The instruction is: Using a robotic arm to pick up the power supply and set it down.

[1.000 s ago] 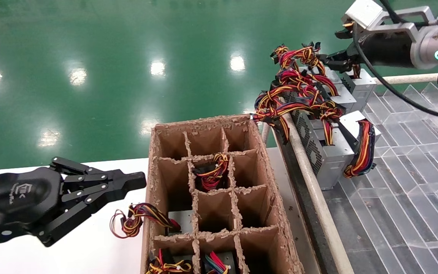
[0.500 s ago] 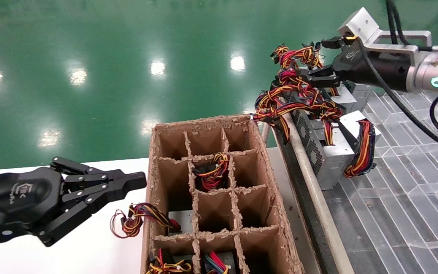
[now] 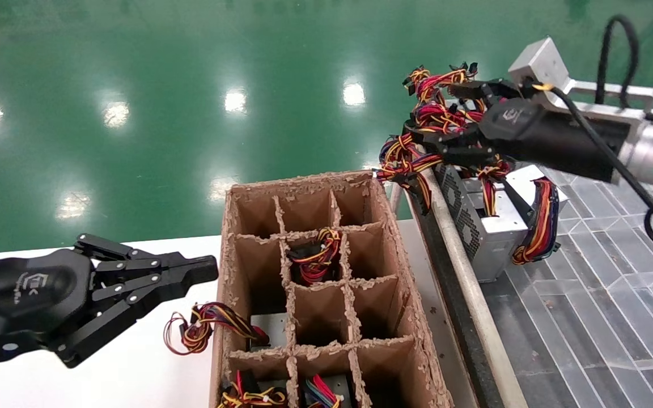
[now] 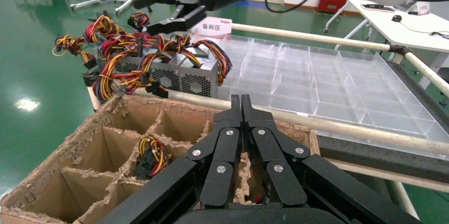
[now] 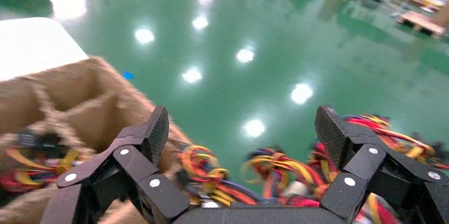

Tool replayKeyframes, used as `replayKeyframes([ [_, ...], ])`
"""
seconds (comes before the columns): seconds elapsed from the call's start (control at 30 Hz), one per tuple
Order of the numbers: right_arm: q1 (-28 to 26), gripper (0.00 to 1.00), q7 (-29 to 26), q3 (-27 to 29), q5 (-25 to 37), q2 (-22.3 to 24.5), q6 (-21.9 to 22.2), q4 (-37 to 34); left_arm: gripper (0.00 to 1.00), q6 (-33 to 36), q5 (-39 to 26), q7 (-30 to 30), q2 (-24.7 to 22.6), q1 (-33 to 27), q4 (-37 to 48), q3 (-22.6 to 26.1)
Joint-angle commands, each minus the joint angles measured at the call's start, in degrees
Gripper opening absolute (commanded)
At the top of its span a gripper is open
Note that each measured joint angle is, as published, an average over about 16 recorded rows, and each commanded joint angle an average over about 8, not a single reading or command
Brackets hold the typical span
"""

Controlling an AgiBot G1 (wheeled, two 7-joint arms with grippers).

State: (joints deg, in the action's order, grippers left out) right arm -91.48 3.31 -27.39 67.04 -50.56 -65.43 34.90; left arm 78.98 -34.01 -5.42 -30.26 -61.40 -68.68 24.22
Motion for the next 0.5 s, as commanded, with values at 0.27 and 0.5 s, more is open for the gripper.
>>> replayKeyframes([
  [0.27,8.61,1.0,-4.05,3.27,-7.24,4.47,-5.83,11.13,1.0,0.0,0.0,0.0,0.0,0.0,0.0,0.0],
  [0.5,15.04,1.0,-7.07,5.72,-12.66,7.81,-10.19,19.44,1.0,0.0,0.0,0.0,0.0,0.0,0.0,0.0],
])
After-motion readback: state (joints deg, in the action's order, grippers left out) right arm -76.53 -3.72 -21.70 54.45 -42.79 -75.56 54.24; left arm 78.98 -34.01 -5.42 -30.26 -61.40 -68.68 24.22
